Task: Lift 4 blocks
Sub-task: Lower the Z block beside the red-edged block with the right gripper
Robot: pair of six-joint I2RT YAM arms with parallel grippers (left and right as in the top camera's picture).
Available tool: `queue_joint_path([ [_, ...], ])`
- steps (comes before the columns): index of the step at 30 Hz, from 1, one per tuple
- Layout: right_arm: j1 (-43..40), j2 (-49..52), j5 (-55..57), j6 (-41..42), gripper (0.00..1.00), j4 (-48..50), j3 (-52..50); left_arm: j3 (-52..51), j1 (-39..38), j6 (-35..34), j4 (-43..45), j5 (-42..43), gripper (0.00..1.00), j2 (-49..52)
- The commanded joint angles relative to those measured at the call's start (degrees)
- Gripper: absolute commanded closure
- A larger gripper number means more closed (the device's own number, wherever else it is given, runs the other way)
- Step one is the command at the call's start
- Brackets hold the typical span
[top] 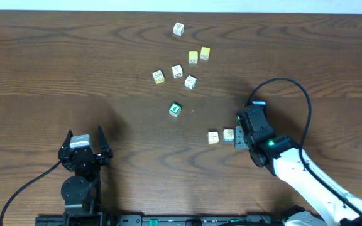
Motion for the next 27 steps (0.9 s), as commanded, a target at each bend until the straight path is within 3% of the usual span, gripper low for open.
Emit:
queue_joint_path([
  [1,-0.15,2.58,-1.38,0.57,0.75,0.9,-0.35,-1.07,0.28,-0.26,-2.29,-0.72,0.24,-0.28],
  [27,-0.15,3.02,-7.3,-4.42,0.75,3.8,-0.31,-1.07,0.28,-0.26,-2.29,-0.72,0.25,-0.28],
])
